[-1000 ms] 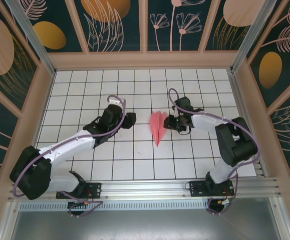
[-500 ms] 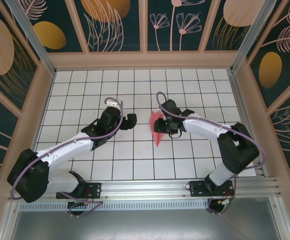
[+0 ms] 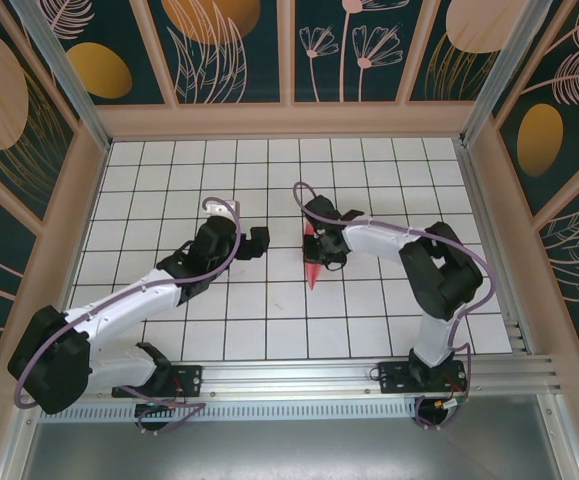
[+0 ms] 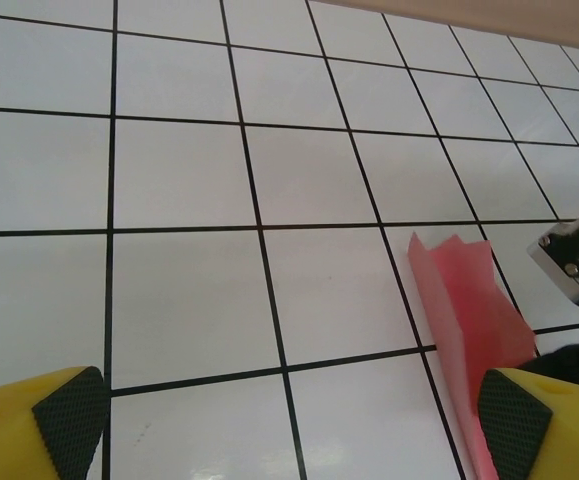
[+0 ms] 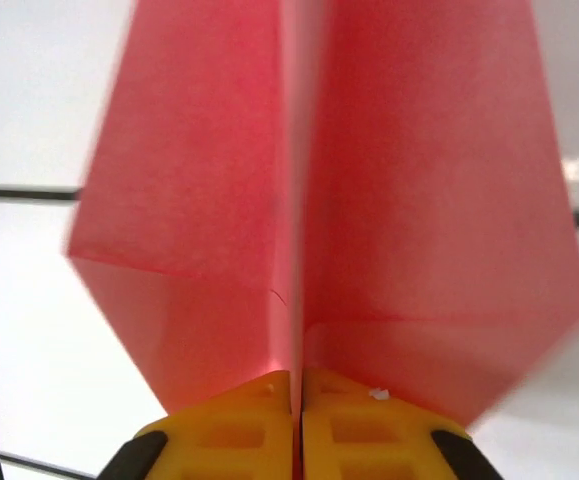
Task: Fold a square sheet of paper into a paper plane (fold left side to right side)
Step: Pick up the paper plane at the center of the table, then place the paper plane at the top-center of the table.
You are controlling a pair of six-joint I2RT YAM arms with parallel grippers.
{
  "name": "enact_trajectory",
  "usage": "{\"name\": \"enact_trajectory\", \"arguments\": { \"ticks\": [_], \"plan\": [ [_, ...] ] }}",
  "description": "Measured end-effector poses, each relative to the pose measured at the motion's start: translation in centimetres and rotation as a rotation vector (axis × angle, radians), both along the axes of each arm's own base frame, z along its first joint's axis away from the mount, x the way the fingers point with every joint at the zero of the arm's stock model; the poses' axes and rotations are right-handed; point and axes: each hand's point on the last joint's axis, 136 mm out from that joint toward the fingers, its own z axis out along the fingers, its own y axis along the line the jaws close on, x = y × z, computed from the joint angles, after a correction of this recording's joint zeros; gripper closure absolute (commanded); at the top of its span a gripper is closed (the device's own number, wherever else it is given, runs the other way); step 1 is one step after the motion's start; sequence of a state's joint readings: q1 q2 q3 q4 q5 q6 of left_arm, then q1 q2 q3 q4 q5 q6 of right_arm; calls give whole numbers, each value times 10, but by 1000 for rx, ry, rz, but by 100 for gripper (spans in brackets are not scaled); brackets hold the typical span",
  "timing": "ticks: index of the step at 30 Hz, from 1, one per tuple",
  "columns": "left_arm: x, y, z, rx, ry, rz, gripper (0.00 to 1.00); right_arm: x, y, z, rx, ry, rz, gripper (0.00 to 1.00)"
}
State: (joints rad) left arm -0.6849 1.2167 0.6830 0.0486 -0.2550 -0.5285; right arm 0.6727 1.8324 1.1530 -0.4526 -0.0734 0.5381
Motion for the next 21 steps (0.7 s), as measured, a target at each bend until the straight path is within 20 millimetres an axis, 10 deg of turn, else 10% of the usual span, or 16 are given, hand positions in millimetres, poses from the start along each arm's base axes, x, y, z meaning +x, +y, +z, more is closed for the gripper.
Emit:
{"name": "enact_trajectory", "arguments": {
  "ticks": [13,21],
  "plan": [
    [-8,21,8,23,-37,55,2,116,38,28,-39,-129,44,91],
    [-10,23,5,35,-25,57,1,128,38,3,-88,-76,66,86]
  ]
}}
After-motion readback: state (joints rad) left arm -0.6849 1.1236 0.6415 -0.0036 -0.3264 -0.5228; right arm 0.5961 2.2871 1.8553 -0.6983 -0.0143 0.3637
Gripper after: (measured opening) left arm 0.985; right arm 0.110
